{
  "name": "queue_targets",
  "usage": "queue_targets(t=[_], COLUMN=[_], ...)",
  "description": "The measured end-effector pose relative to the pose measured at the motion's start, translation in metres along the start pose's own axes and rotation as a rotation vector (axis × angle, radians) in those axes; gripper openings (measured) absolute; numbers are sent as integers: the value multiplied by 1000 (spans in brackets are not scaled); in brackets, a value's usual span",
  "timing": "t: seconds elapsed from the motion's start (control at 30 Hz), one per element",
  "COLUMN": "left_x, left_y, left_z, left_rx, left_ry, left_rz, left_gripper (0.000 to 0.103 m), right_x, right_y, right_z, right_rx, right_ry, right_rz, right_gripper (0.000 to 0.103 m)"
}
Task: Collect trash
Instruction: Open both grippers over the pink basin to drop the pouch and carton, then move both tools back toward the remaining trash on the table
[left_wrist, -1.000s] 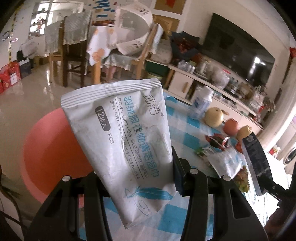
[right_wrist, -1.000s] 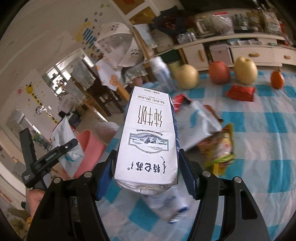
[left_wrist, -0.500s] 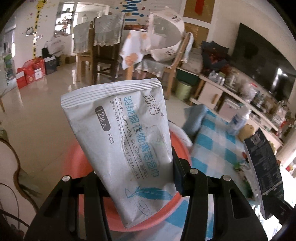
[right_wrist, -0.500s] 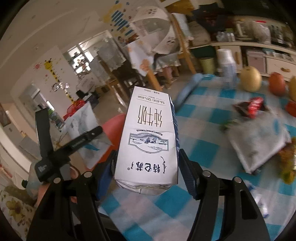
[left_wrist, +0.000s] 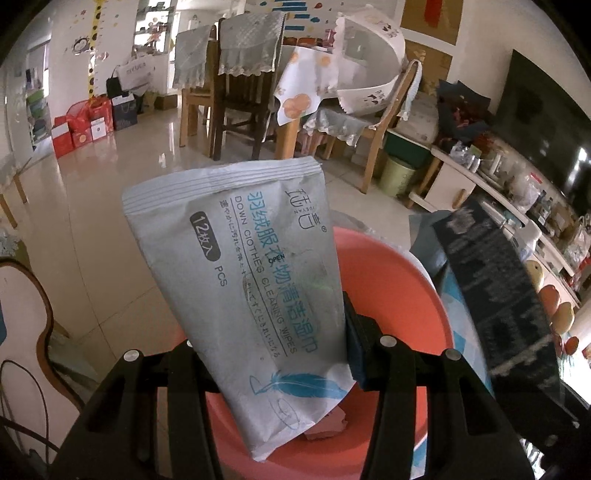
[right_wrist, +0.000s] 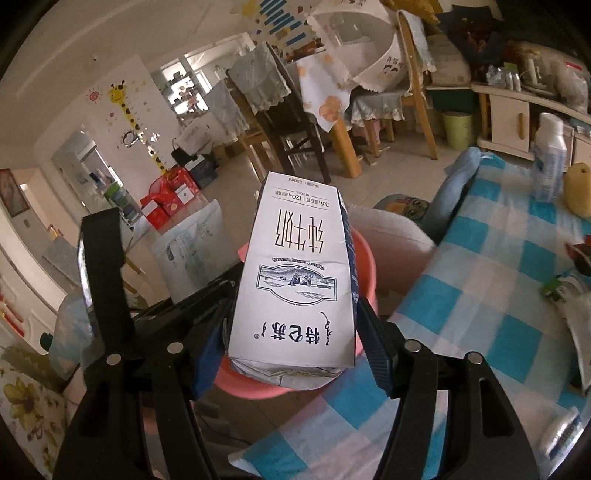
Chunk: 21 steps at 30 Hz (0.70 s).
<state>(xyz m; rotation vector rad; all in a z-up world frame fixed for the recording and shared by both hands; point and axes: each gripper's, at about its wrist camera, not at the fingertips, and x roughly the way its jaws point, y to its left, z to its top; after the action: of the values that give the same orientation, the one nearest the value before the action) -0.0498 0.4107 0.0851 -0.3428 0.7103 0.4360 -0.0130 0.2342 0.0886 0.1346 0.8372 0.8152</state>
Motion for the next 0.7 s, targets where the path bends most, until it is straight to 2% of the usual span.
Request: queue_targets(t=[0.07,0.13,0.2,0.4,0.7], left_x=[3,8,9,2,-11], left_y=[1,4,6,-3,-22], left_z=[0,-1,0,2,4], left_rx=[12,14,11,49,95], left_ry=[8,20,25,-4,-47], left_rz=[24,52,62,90,91], left_gripper=[53,56,67,80,83], right_x=[9,15,14,-7,-40], right_y=[2,-3,-9,-23,-37], right_z=[-1,-3,-7,-18,-29], right_rx=[3,28,51,69,84], right_ry=[16,24,11,-40,-78], right_rz=[-17,-23,-47,-124,-170], right_gripper=[68,80,84,88,88])
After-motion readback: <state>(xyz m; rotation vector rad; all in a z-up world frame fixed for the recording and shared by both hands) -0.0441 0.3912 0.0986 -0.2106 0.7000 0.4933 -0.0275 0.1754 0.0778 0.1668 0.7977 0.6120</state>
